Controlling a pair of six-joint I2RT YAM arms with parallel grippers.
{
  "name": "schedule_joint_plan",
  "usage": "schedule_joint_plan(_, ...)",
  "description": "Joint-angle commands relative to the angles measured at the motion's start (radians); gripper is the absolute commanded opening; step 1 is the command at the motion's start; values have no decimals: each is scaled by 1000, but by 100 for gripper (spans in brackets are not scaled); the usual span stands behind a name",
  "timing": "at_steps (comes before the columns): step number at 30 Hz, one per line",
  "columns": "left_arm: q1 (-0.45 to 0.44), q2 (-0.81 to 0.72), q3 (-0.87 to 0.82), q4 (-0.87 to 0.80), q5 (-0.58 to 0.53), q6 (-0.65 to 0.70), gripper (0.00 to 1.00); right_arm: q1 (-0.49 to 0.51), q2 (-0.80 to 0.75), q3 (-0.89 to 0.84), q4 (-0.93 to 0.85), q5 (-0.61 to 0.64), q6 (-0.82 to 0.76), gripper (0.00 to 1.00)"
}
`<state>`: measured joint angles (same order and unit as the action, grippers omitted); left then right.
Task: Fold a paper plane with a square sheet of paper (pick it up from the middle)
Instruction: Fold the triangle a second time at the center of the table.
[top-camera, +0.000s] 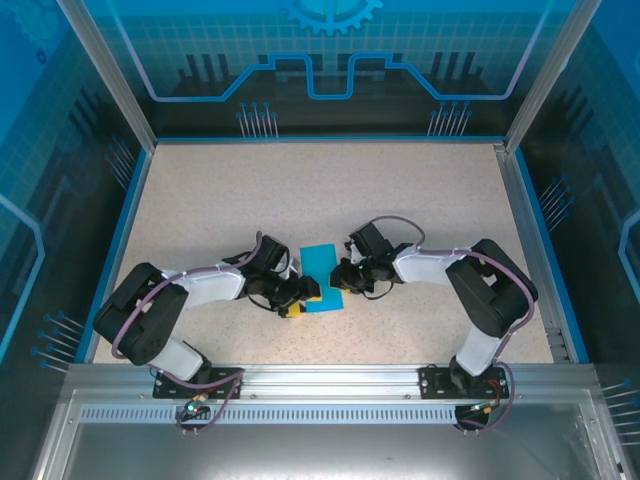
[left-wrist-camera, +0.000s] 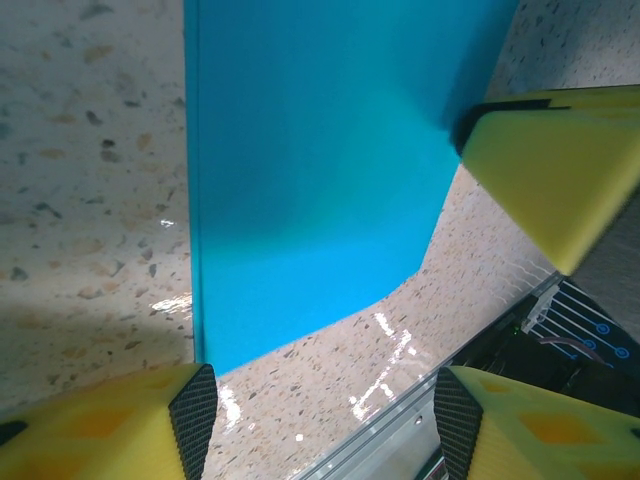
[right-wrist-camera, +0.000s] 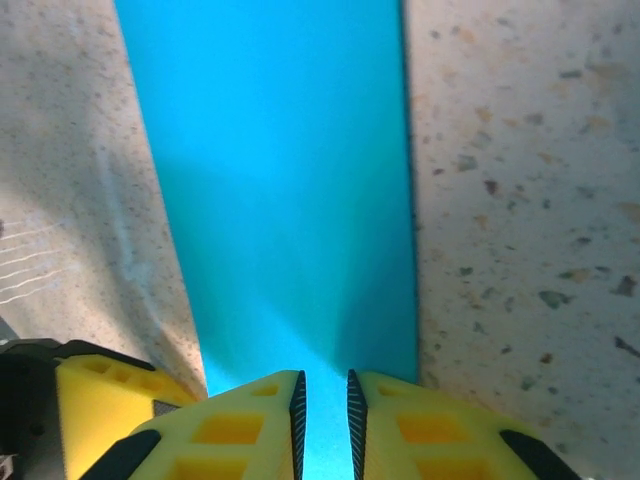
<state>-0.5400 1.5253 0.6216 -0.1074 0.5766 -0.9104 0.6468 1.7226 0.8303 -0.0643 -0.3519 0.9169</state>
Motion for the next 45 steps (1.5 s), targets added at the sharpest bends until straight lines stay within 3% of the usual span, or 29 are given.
schedule_joint_plan(1,-9,5,28,-56,-19,27,63,-16,-36,-7,26,-14,-5,22)
schedule_joint_plan(23,-25,30,49,-22,8,31,62,-18,5,-7,26,-21,-9,22)
schedule_joint_plan(35,-25,1,62,-29,3,33,46,5,62,5,-2,-47,-31,15)
schedule_joint_plan(45,-25,5,97,5,16,36,42,7,77,3,-33,-38,-52,14)
